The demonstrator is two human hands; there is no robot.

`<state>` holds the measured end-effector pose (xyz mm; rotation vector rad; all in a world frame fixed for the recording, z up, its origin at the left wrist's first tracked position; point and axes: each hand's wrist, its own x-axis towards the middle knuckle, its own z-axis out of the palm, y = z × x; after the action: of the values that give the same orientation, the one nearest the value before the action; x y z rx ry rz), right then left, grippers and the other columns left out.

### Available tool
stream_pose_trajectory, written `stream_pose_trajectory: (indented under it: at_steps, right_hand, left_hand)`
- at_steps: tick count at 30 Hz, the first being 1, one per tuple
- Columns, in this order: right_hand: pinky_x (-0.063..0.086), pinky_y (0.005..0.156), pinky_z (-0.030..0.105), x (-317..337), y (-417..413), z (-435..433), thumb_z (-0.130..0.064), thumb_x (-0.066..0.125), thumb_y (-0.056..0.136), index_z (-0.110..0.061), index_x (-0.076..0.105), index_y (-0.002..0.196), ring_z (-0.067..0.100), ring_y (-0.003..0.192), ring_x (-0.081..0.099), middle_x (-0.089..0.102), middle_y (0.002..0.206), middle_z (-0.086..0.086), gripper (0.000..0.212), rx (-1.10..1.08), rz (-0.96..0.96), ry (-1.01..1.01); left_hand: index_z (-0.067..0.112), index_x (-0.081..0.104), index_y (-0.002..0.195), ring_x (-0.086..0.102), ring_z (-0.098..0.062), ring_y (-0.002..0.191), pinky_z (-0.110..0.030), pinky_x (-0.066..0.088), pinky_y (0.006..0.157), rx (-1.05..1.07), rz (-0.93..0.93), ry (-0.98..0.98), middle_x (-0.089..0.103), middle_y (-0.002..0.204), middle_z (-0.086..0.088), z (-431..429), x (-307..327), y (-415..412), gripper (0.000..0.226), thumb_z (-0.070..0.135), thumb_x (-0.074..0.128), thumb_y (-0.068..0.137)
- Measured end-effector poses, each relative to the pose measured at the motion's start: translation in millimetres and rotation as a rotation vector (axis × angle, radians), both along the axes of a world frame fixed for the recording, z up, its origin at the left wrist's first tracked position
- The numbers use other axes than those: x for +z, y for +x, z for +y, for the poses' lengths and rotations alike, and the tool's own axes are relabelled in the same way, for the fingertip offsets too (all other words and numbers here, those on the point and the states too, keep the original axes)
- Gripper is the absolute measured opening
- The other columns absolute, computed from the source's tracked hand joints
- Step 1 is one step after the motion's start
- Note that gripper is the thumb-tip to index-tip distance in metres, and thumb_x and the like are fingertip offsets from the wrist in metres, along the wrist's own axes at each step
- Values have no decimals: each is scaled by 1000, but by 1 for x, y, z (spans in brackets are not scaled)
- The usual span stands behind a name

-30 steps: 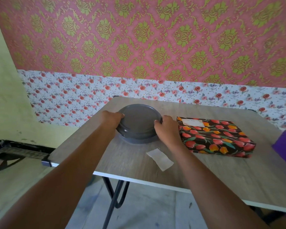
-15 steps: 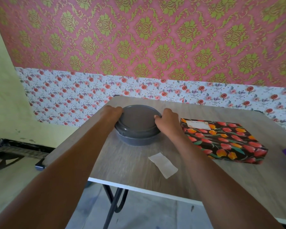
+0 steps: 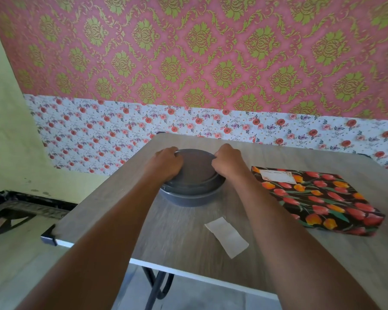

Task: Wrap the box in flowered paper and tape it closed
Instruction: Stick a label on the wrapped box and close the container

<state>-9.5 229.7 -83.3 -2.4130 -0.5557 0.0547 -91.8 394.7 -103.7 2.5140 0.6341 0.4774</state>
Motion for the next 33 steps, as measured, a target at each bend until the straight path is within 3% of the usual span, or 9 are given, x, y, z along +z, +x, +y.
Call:
stream_pose_trajectory:
  at_steps: [6,12,15,17,20,23,27,29,33]
  right_hand:
    - [32,59,22,-32,0,4,-14,50,102,-9,54,97,23,80,55,62,103,14,8,-37,-99,39]
    - [44,82,31,-38,-4,4,-11,44,105,-3,64,126,35,112,61,66,122,15,30,-84,-102,117]
    - [44,76,30,-38,-8,3,-11,41,106,-5,66,123,33,105,65,69,118,15,31,-96,-106,124]
    - [45,75,30,-38,-9,4,-12,41,106,-6,66,124,32,104,66,69,117,14,31,-93,-104,125]
    - [49,76,29,-33,-18,1,-14,42,107,-8,64,128,30,102,67,69,120,13,32,-111,-95,112]
    - [50,71,27,-28,-23,0,-18,44,107,-9,63,129,25,93,66,68,119,12,30,-125,-103,122]
    - [44,58,25,-16,-32,-13,-39,45,108,-10,50,137,10,74,53,65,117,9,42,-96,-109,98]
    - [35,55,23,-14,-39,-21,-49,49,103,-14,53,128,8,70,46,61,108,4,44,-84,-47,84]
    - [62,68,35,-21,-47,-24,-52,67,91,-18,56,119,19,90,64,62,108,0,45,-59,62,117]
  left_hand:
    - [16,53,135,56,-30,116,-42,45,99,-53,170,182,58,135,-11,7,-1,12,45,35,25,104]
    - [12,53,126,59,-32,99,-50,50,93,7,200,208,58,115,-12,5,-5,17,45,39,24,104]
    - [15,61,116,61,-28,92,-44,52,87,13,102,103,64,108,-9,4,-4,12,44,40,27,102]
    - [18,66,88,62,-23,74,-38,55,74,78,-59,-40,66,84,-6,3,-5,8,40,37,32,97]
    - [14,44,57,47,-20,52,-30,40,54,247,-321,-221,45,55,-2,0,-3,-8,40,25,39,96]
    - [12,45,62,57,-27,70,-37,47,66,291,-410,-164,54,71,-11,-5,-2,-17,44,31,39,101]
    - [12,55,113,50,-32,116,-42,43,89,347,-314,-239,48,124,-13,-12,4,-34,30,37,48,98]
    - [16,50,115,51,-29,108,-42,48,87,276,-193,-286,44,121,-10,-14,1,-51,32,39,54,94]
    - [22,45,118,59,-21,90,-38,60,75,165,-132,-420,48,116,-6,-8,-8,-67,45,45,69,88]
